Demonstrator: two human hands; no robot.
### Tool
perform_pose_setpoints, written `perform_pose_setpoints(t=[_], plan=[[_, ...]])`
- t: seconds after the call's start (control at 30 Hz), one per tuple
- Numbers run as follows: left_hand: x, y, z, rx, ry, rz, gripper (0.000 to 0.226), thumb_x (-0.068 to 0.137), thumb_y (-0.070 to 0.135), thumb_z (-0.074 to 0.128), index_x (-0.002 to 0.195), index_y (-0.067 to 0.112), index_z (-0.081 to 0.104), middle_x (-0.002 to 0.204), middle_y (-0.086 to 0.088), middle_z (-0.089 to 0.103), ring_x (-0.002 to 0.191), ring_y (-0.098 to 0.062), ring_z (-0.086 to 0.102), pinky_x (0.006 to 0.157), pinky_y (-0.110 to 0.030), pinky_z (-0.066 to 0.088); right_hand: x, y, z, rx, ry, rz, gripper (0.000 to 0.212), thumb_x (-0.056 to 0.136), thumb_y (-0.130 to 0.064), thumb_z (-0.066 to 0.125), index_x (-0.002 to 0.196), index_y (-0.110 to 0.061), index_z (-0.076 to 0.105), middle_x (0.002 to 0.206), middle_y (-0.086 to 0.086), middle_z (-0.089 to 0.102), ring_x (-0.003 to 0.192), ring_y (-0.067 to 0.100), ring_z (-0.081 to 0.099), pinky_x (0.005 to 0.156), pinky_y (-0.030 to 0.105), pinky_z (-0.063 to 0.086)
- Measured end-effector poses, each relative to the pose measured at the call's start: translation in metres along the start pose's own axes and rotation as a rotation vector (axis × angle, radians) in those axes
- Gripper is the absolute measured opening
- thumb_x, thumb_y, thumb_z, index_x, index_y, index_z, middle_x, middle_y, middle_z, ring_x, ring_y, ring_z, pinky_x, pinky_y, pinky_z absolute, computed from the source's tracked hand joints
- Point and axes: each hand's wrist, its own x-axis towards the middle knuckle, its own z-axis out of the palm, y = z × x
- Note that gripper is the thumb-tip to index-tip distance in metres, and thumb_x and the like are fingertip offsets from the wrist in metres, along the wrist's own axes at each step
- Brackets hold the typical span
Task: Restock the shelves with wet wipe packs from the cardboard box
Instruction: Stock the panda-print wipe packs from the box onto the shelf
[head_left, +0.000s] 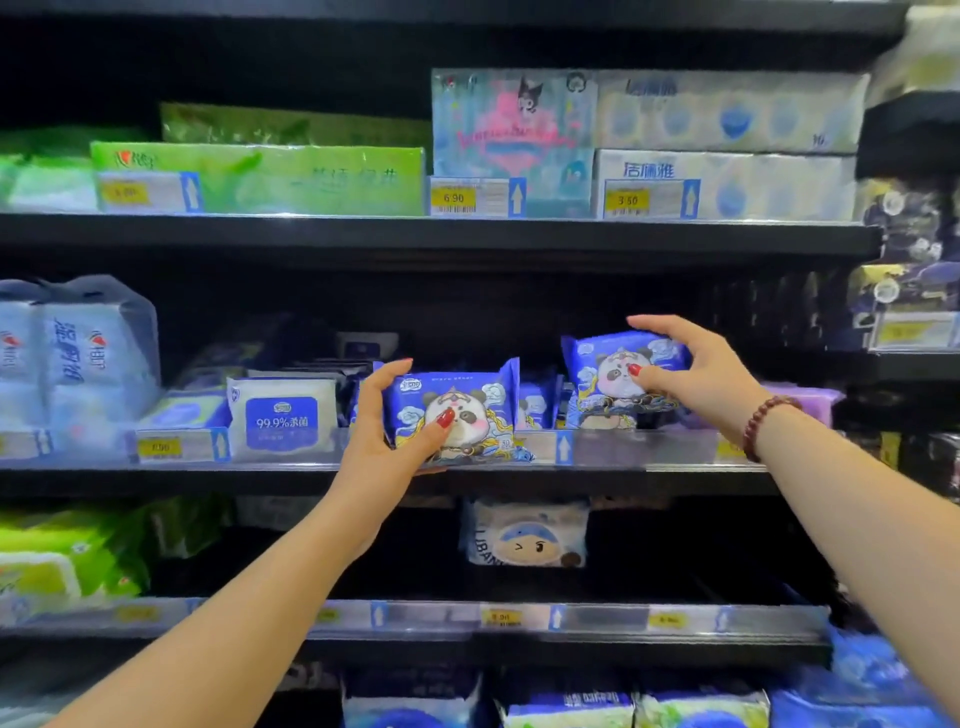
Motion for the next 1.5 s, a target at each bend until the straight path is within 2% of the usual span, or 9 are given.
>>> perform_pose_setpoints(t=[0.2, 0.37, 0.5, 0.87, 1.0, 1.2, 1.33, 1.43, 1.5], plan=[[0.005, -0.006, 0.0, 0.034, -0.002, 0.014, 0.053, 0.078, 0.031, 0.07, 0.116, 0.056, 0.042, 0.115, 0.017, 0.052, 0.096, -0.003, 0.066, 0.071, -0.023, 0.058, 0.011, 0.031, 0.013, -0.171, -0.069, 0.014, 0.049, 0.079, -0.011, 0.074, 0.12, -0.033, 0.059, 0.113, 0.001, 0.064, 0.103, 0.016, 0.063, 0.092, 0.031, 0.05], [0.01, -0.009, 0.004, 0.056, 0.0, 0.015, 0.054, 0.073, 0.037, 0.07, 0.113, 0.06, 0.041, 0.115, 0.015, 0.053, 0.097, -0.004, 0.066, 0.072, -0.026, 0.059, 0.025, 0.036, 0.023, -0.488, -0.014, 0.065, 0.056, 0.078, -0.032, 0.075, 0.13, -0.037, 0.054, 0.107, 0.005, 0.042, 0.109, 0.026, 0.049, 0.097, 0.03, 0.037], [0.012, -0.012, 0.008, 0.048, -0.015, 0.016, 0.055, 0.07, 0.038, 0.069, 0.112, 0.06, 0.041, 0.113, 0.018, 0.054, 0.094, 0.002, 0.066, 0.072, -0.026, 0.059, 0.037, 0.031, 0.019, -0.658, -0.072, 0.068, 0.062, 0.071, -0.044, 0.077, 0.129, -0.036, 0.054, 0.121, 0.003, 0.057, 0.113, 0.024, 0.053, 0.099, 0.037, 0.044], [0.021, -0.015, 0.017, 0.048, -0.031, 0.052, 0.056, 0.07, 0.036, 0.068, 0.113, 0.059, 0.041, 0.116, 0.025, 0.045, 0.094, 0.012, 0.061, 0.063, -0.019, 0.056, 0.034, 0.053, 0.023, -0.574, -0.129, 0.107, 0.06, 0.07, -0.034, 0.081, 0.124, -0.031, 0.054, 0.115, 0.002, 0.056, 0.111, 0.024, 0.053, 0.094, 0.034, 0.046], [0.021, -0.017, 0.017, 0.057, -0.036, 0.041, 0.056, 0.069, 0.037, 0.069, 0.113, 0.06, 0.041, 0.117, 0.022, 0.046, 0.098, 0.002, 0.063, 0.065, -0.022, 0.058, 0.034, 0.057, 0.013, -0.546, -0.138, 0.167, 0.066, 0.068, -0.032, 0.083, 0.127, -0.023, 0.056, 0.124, -0.003, 0.058, 0.118, 0.018, 0.052, 0.099, 0.03, 0.042], [0.02, -0.014, 0.02, 0.076, -0.049, 0.038, 0.057, 0.069, 0.038, 0.068, 0.113, 0.061, 0.041, 0.118, 0.024, 0.044, 0.1, -0.002, 0.062, 0.067, -0.023, 0.058, 0.033, 0.054, 0.013, -0.63, -0.119, 0.221, 0.07, 0.071, -0.034, 0.08, 0.135, -0.024, 0.051, 0.134, 0.001, 0.056, 0.121, 0.021, 0.052, 0.103, 0.034, 0.043], [0.02, -0.007, 0.029, 0.061, -0.067, 0.048, 0.056, 0.073, 0.035, 0.068, 0.117, 0.056, 0.041, 0.108, 0.033, 0.046, 0.093, 0.009, 0.062, 0.071, -0.025, 0.058, 0.028, 0.041, 0.013, -0.77, -0.157, 0.186, 0.069, 0.076, -0.042, 0.074, 0.137, -0.025, 0.047, 0.135, 0.001, 0.055, 0.121, 0.023, 0.052, 0.1, 0.036, 0.044], [0.022, -0.005, 0.036, 0.034, -0.078, 0.057, 0.055, 0.078, 0.028, 0.069, 0.118, 0.054, 0.041, 0.112, 0.024, 0.05, 0.094, 0.007, 0.064, 0.071, -0.026, 0.059, 0.023, 0.026, 0.013, -0.97, -0.077, 0.123, 0.065, 0.079, -0.047, 0.069, 0.135, -0.022, 0.047, 0.128, 0.005, 0.06, 0.114, 0.027, 0.057, 0.091, 0.036, 0.048], [0.025, -0.005, 0.042, 0.017, -0.086, 0.065, 0.054, 0.082, 0.024, 0.069, 0.119, 0.053, 0.042, 0.114, 0.019, 0.052, 0.095, 0.003, 0.065, 0.07, -0.024, 0.058, 0.02, 0.017, 0.013, -0.909, 0.004, 0.051, 0.053, 0.083, -0.045, 0.066, 0.129, -0.022, 0.053, 0.12, 0.004, 0.064, 0.108, 0.025, 0.06, 0.087, 0.034, 0.05]])
